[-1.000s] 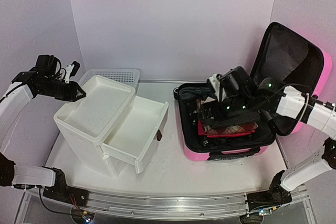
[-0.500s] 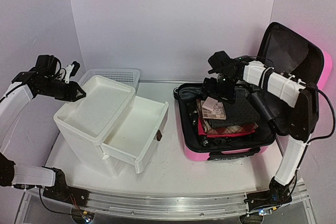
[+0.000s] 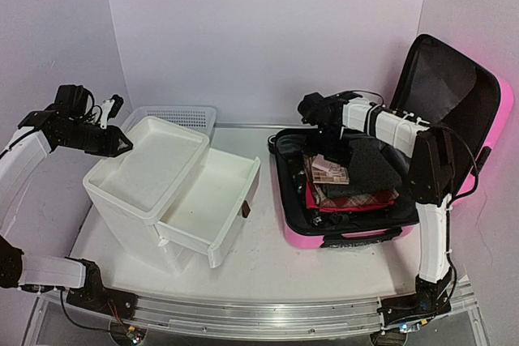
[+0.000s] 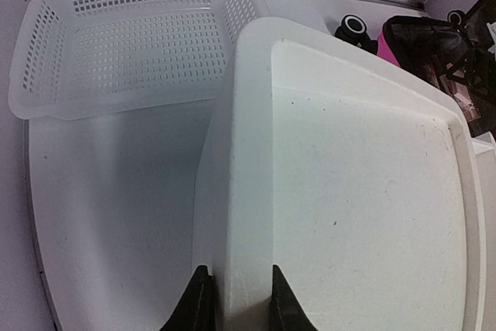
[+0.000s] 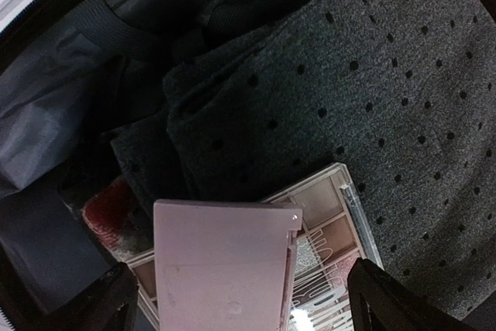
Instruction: Open, take out, and arrange the luggage
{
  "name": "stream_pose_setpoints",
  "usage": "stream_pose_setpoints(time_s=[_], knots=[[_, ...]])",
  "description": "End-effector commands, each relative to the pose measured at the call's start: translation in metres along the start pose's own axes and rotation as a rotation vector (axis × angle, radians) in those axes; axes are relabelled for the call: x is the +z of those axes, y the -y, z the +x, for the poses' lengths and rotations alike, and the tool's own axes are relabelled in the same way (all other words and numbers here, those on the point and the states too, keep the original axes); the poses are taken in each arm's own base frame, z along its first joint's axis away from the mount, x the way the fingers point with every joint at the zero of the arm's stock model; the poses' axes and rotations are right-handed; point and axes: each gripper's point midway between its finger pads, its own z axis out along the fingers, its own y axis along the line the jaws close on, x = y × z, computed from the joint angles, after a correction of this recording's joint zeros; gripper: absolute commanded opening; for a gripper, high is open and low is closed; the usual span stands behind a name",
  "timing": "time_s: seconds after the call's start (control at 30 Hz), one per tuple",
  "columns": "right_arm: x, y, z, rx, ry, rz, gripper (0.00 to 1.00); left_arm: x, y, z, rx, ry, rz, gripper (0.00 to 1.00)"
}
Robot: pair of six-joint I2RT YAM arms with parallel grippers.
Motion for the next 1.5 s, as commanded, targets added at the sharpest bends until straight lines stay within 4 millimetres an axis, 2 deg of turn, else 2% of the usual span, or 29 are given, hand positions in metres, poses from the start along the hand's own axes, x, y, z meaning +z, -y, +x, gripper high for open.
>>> stream_pose_setpoints(time_s=[0.0, 0.2, 0.53, 0.67, 0.83, 0.97, 1.03, 1.2, 1.33, 1.4, 1.47], knots=[[-0.012, 0.004, -0.007, -0.003, 0.074, 0.060, 0.92, 0.024, 0.022, 0.063, -0.223, -0.234, 0.167, 0.00], [-0.014, 0.005, -0.006, -0.014, 0.081, 0.062, 0.76, 0.024, 0.023, 0.062, -0.223, -0.232, 0.170, 0.00], [-0.027, 0.008, -0.010, 0.003, 0.109, 0.020, 0.64, 0.020, 0.024, 0.063, -0.221, -0.221, 0.170, 0.00], [-0.026, 0.010, -0.010, 0.036, 0.107, -0.013, 0.65, 0.018, 0.025, 0.061, -0.220, -0.215, 0.172, 0.00], [-0.013, 0.015, -0.004, 0.087, 0.056, -0.036, 0.65, 0.018, 0.025, 0.062, -0.220, -0.214, 0.173, 0.00], [-0.013, 0.014, -0.005, 0.078, 0.062, -0.059, 0.60, 0.016, 0.026, 0.062, -0.215, -0.210, 0.171, 0.00], [-0.018, 0.014, -0.008, 0.063, 0.070, -0.074, 0.53, 0.016, 0.025, 0.061, -0.212, -0.204, 0.168, 0.00], [-0.046, 0.022, -0.020, -0.040, 0.130, -0.103, 0.51, 0.014, 0.025, 0.060, -0.209, -0.198, 0.165, 0.00], [-0.077, 0.020, -0.023, -0.285, 0.190, -0.201, 0.51, 0.014, 0.026, 0.057, -0.207, -0.194, 0.169, 0.00], [-0.094, 0.012, -0.017, -0.441, 0.201, -0.303, 0.51, 0.014, 0.026, 0.057, -0.208, -0.193, 0.166, 0.00], [-0.118, -0.007, 0.005, -0.601, 0.161, -0.499, 0.50, 0.014, 0.026, 0.057, -0.208, -0.194, 0.166, 0.00]])
